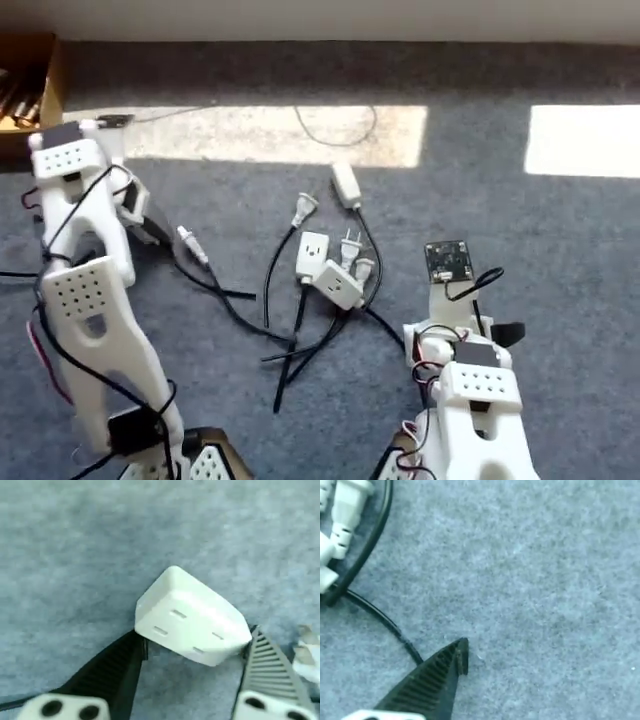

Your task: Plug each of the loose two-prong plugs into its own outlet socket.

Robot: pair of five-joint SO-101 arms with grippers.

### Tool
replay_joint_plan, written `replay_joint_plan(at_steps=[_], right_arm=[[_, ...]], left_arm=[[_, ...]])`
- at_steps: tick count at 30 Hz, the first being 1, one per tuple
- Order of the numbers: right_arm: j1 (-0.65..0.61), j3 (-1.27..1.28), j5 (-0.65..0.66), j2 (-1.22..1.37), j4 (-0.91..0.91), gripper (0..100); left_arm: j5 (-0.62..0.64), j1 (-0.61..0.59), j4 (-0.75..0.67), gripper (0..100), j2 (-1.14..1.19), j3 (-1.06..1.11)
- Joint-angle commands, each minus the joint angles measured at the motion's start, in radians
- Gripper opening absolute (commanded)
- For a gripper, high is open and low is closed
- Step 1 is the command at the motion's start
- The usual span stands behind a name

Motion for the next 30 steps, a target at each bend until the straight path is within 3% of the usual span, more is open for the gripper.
replay_joint_plan(at_steps=[1, 4, 10, 18, 21, 30], right_arm=[[0.005, -0.004, -0.005, -0.018, -0.013, 55.3], [0.005, -0.004, -0.005, -0.018, -0.013, 55.3], [0.005, -0.004, -0.005, -0.018, -0.013, 55.3], [0.005, -0.004, -0.005, -0.018, -0.013, 55.3], [0.005, -0.004, -0.005, -0.018, -0.013, 55.3], [0.004, -0.004, -0.005, -0.018, -0.013, 55.3]], left_arm=[[0.014, -0.027, 0.009, 29, -0.114, -0.004], [0.018, -0.013, 0.006, 22, -0.157, -0.008], [-0.137, 0.081, 0.014, 2, -0.185, -0.001], [-0.066, 0.084, 0.014, 21, -0.186, 0.096], [-0.058, 0.058, 0.009, 20, -0.194, 0.090], [0.150, -0.048, 0.008, 18, -0.186, -0.128]])
